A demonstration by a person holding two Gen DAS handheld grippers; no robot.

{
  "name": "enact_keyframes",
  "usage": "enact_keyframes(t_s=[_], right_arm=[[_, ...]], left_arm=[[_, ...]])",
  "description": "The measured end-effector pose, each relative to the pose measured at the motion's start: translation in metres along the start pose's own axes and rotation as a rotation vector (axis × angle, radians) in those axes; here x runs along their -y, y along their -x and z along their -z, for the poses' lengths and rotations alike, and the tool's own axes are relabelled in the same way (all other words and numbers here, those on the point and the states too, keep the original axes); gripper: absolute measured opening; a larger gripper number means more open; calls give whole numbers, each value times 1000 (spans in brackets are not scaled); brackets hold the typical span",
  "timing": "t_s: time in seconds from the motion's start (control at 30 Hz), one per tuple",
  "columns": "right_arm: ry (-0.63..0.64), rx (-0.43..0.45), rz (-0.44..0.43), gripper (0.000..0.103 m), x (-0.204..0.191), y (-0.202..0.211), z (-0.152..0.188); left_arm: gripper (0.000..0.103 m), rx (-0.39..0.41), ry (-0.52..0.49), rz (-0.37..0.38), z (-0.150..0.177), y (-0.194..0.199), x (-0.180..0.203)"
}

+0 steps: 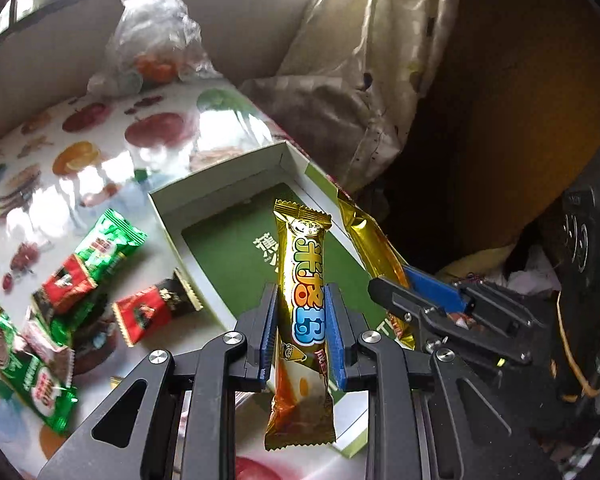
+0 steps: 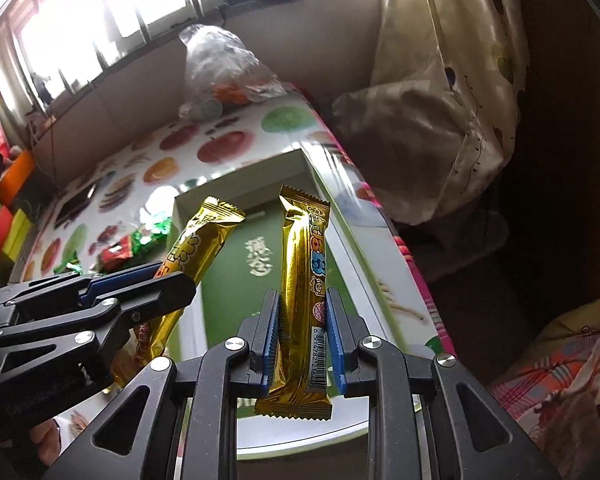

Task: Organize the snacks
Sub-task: 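Lift gold bar with right tool while left tool carries another gold bar to box, then lower both gold bars into the green box and open both tools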

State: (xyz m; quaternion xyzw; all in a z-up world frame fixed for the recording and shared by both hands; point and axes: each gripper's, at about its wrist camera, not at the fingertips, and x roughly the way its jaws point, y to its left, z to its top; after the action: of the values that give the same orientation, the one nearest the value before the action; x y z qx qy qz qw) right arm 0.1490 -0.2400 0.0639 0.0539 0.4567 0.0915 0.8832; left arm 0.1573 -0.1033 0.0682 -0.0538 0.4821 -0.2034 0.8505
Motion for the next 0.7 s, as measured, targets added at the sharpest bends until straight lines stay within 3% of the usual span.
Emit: enact_keyframes(t_s=[0.2,0.7], right_arm=[[0,-32,-1,22,6,-15,3],[-1,-48,21,22,12,-24,7]], left_arm=[[24,-25,65,-8,-3,-21,-4],[24,-56,47,-8,3,-35,1]])
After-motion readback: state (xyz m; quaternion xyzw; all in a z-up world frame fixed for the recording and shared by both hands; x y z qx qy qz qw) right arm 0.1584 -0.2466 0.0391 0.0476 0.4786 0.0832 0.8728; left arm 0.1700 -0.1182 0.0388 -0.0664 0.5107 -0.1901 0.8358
